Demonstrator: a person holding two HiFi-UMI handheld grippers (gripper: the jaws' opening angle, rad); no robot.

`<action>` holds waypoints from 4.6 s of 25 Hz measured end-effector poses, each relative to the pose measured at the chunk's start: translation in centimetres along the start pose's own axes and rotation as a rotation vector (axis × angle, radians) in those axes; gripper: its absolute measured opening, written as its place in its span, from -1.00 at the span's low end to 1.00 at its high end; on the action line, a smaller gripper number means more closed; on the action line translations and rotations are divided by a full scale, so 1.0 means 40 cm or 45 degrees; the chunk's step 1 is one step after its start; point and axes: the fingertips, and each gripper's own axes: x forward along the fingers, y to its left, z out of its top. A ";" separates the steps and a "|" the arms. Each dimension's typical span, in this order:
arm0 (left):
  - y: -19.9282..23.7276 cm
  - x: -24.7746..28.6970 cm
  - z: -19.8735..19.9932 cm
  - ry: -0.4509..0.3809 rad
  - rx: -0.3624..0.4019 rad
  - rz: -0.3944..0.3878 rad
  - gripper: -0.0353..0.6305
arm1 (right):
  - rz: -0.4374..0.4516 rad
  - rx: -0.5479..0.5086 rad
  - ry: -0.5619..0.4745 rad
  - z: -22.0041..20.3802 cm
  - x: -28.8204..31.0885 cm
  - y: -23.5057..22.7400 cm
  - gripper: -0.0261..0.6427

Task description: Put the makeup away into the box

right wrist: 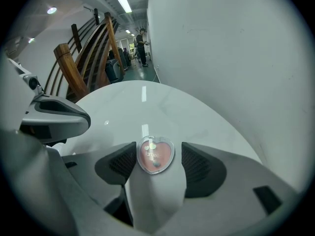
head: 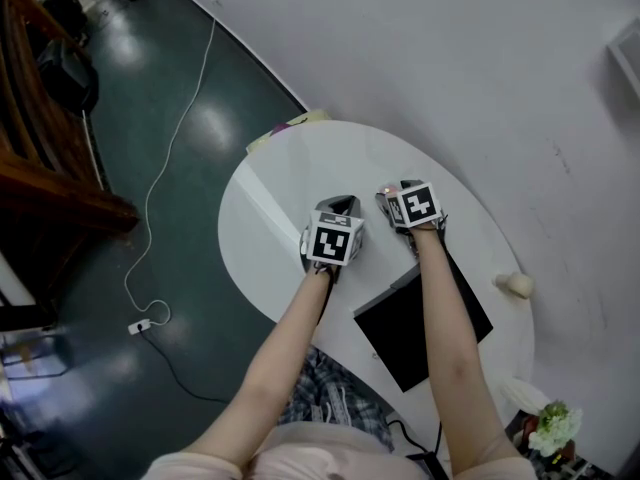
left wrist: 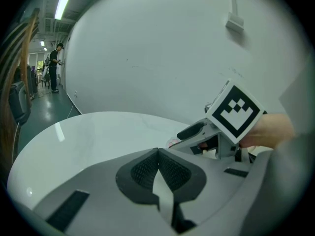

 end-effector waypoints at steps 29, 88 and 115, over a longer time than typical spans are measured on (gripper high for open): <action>-0.094 -0.164 0.050 -0.076 0.080 -0.068 -0.82 | -0.116 0.041 -0.269 0.085 -0.310 0.027 -0.20; -0.529 -0.336 -0.398 0.251 0.366 -0.382 -0.82 | -0.081 0.542 -0.114 -0.682 -0.525 0.368 -0.14; -0.530 -0.357 -0.192 0.037 0.413 -0.364 -0.82 | -0.306 0.707 -0.642 -0.600 -0.816 0.168 -0.49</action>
